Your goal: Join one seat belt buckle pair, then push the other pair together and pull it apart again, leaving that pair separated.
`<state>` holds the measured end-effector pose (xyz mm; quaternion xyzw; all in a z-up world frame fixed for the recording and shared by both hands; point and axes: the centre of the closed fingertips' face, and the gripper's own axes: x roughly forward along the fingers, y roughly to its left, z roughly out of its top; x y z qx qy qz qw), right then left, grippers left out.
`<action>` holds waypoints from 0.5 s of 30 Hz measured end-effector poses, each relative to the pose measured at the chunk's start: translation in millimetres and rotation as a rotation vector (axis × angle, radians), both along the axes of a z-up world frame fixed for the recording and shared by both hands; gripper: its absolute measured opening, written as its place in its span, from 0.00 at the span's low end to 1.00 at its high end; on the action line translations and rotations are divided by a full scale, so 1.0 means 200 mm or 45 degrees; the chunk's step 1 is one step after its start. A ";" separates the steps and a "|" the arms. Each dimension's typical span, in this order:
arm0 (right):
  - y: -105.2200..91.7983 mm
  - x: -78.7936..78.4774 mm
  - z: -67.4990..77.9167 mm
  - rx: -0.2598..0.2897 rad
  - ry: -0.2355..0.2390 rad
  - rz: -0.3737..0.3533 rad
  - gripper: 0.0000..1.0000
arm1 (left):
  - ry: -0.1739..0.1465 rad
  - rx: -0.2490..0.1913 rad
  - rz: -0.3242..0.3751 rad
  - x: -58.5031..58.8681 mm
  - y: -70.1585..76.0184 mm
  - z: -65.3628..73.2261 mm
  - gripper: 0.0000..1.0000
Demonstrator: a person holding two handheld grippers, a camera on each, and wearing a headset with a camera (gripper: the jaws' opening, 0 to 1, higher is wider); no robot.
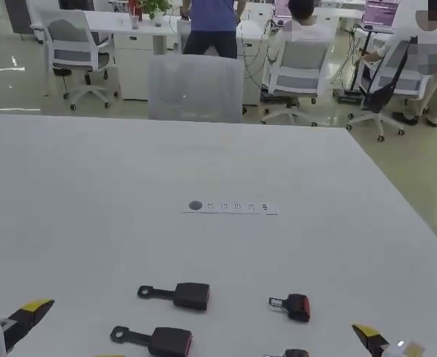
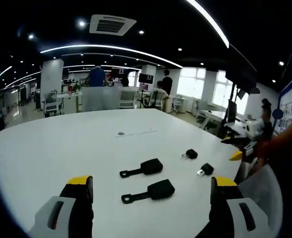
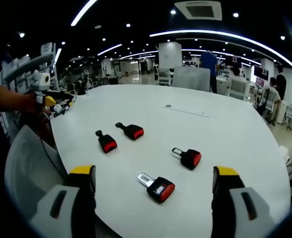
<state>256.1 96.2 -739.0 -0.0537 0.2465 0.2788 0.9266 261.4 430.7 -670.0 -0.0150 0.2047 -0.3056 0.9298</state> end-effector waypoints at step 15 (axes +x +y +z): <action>0.01 0.01 0.00 -0.005 -0.006 0.020 1.00 | 0.019 -0.001 -0.012 0.00 -0.01 -0.02 1.00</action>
